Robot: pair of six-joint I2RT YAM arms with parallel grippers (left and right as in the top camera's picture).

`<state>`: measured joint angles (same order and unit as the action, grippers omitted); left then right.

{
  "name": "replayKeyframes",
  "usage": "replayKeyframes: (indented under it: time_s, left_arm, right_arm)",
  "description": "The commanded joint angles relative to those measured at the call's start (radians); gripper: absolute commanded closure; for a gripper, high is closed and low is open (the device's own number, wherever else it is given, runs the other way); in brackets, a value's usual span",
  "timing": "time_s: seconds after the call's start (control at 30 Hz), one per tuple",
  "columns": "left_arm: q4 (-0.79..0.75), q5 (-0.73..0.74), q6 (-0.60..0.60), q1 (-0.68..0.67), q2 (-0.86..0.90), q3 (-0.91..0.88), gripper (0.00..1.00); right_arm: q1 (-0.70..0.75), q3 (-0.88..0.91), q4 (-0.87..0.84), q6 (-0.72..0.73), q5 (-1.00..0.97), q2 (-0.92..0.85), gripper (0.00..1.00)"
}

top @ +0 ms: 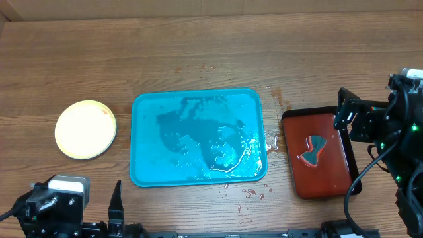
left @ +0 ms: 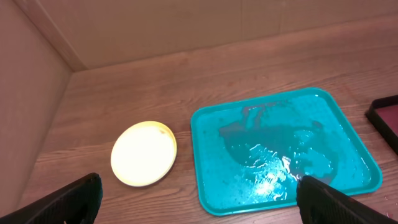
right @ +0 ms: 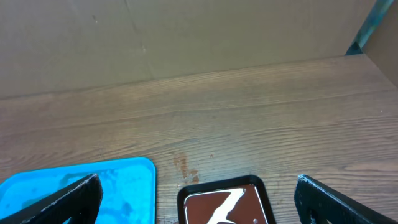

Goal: Clean dirty plates on tray and stack at the side

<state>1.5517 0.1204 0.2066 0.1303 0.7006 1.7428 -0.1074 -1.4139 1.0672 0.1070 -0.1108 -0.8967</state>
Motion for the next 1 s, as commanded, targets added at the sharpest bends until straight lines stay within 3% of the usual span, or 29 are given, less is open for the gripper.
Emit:
replayKeyframes:
  time_s: [0.0,0.77,0.97]
  left_arm:
    - [0.01,0.008,0.014,-0.007,-0.005,0.005,0.0]
    - [0.02,0.007,0.014,-0.007,-0.005,0.005,0.0]
    - [0.02,0.008,0.014,-0.007,-0.005,0.005,0.0]
  right_arm:
    - [-0.005,-0.019,-0.003,-0.003,0.0,0.003,0.0]
    - [-0.004,-0.019,0.045,-0.003,-0.004,0.003,0.0]
    - [-0.004,0.022,-0.065,0.072,0.038,0.056,0.0]
